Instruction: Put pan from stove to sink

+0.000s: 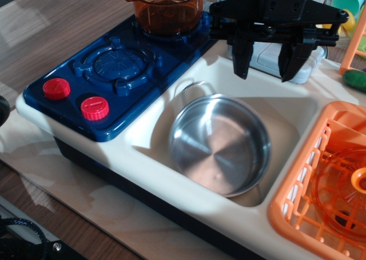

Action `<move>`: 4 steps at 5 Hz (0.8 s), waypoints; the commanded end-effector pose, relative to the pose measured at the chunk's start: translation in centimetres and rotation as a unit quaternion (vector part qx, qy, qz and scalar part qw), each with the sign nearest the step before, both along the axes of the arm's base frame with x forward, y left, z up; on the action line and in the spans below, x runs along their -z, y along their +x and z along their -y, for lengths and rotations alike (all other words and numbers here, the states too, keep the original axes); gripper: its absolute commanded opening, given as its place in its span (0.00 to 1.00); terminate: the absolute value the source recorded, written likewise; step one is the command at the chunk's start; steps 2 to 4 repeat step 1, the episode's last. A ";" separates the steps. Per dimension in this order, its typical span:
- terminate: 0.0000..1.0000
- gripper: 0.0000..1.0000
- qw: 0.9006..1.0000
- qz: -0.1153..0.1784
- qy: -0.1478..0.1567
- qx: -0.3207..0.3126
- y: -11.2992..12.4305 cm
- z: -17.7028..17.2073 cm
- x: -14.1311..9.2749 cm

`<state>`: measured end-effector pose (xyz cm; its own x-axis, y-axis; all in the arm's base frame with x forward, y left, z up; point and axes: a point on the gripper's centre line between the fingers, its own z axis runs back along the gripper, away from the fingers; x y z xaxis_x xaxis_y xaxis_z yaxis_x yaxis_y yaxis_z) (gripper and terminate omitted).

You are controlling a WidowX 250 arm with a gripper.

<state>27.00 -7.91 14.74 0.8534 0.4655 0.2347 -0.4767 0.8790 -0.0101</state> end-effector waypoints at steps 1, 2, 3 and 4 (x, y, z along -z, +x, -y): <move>1.00 1.00 1.000 0.028 -0.011 0.003 0.5 0.5 -1.5; 1.00 1.00 1.000 0.028 -0.011 0.003 0.5 0.5 -1.5; 1.00 1.00 1.000 0.028 -0.011 0.003 0.5 0.5 -1.5; 1.00 1.00 1.000 0.028 -0.011 0.003 0.5 0.5 -1.5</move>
